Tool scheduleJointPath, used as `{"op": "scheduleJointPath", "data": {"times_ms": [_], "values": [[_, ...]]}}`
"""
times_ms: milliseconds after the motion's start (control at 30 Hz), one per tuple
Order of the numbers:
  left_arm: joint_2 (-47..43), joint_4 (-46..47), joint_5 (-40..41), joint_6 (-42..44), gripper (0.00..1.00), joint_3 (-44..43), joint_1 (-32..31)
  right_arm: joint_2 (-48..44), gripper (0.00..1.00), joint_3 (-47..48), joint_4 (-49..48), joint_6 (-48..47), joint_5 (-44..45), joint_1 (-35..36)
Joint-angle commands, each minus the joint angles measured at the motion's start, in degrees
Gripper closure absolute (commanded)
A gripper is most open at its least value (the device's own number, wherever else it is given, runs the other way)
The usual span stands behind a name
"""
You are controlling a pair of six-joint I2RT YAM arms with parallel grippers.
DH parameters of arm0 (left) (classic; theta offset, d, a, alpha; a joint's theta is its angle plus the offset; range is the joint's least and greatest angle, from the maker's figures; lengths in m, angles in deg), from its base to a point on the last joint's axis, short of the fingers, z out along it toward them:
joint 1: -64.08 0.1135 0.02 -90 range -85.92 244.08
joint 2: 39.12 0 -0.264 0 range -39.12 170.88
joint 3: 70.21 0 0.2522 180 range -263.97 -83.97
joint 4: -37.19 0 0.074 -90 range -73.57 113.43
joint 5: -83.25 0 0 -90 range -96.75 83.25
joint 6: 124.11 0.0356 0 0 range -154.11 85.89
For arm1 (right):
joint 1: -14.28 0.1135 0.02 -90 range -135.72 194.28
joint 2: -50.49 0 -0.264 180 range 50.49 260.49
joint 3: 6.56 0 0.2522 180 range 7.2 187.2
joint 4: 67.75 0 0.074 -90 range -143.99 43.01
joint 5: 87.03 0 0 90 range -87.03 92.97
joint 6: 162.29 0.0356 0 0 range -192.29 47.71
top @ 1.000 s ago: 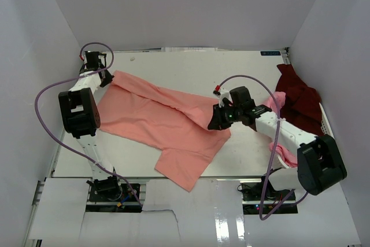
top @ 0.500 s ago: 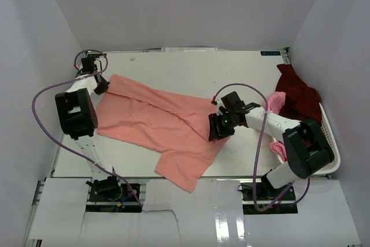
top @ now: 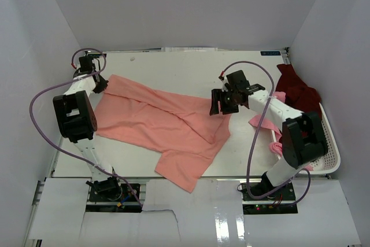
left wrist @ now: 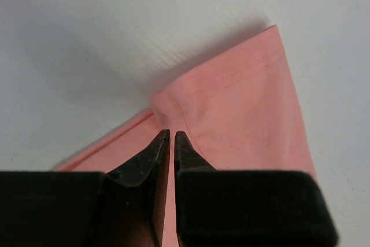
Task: Fold and stack the t-shirts
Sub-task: Fold the flattened tshirt in 1/3 of the way
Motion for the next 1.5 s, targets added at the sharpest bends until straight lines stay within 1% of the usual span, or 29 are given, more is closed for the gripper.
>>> {"op": "scheduleJointPath", "data": {"times_ms": [0, 100, 200, 333, 433, 567, 700, 833, 900, 933, 1033, 1067, 1200, 1300, 1467], "values": [[-5.6, 1.1, -0.6, -0.1, 0.8, 1.0, 0.3, 4.7, 0.29, 4.4, -0.1, 0.6, 2.4, -3.7], [-5.7, 1.1, -1.2, 0.0, 0.8, 0.9, 0.3, 7.4, 0.29, 5.7, -1.3, 1.6, 1.6, -7.5], [-5.5, 1.2, -1.9, -0.1, 0.81, 1.1, 0.3, 9.7, 0.29, 7.5, -1.3, 2.1, 3.3, -9.3], [-5.5, 1.5, -2.1, -0.4, 0.82, 1.6, 0.3, 12.5, 0.3, 8.8, -1.4, 2.5, 4.3, -10.3], [-6.4, 3.7, -3.4, -0.4, 0.82, 2.3, 0.2, 14.1, 0.3, 10.0, -2.0, 2.5, 4.2, -10.6], [-5.7, 7.2, -10.0, 0.6, 0.8, 1.7, 0.2, 16.7, 0.3, 11.6, -2.6, 2.9, 2.7, -11.2], [-3.8, 7.5, -11.9, 0.4, 0.79, -0.3, 0.0, 19.2, 0.38, 13.2, -2.5, 3.2, 3.5, -11.4], [-2.5, 7.6, -12.5, 1.5, 0.78, -3.3, -0.5, 22.1, 0.39, 13.5, -2.6, 3.4, 3.7, -11.7], [-2.0, 7.5, -13.0, 1.9, 0.78, -4.7, -0.8, 23.0, 0.45, 13.7, -2.9, 3.6, 4.0, -12.0], [-1.4, 7.6, -13.2, 2.4, 0.78, -6.1, -1.1, 23.9, 0.56, 14.3, -2.8, 3.5, 4.0, -12.3], [-0.6, 7.2, -13.6, 2.7, 0.77, -8.0, -1.7, 25.4, 0.72, 16.1, -2.7, 3.6, 4.2, -13.4], [-0.2, 7.2, -13.6, 3.0, 0.77, -8.5, -1.9, 25.7, 0.76, 16.7, -2.4, 3.7, 4.2, -13.8], [1.4, 7.2, -14.8, 3.3, 0.77, -9.9, -2.6, 28.8, 0.78, 21.2, -1.6, 3.6, 4.1, -15.2], [2.7, 7.2, -16.1, 3.3, 0.77, -10.4, -3.1, 31.8, 0.79, 26.3, -0.4, 3.1, 3.8, -16.1], [3.6, 7.5, -16.1, 3.8, 0.76, -10.6, -4.2, 38.5, 0.8, 38.2, 3.4, 2.1, 4.1, -17.3]]}}
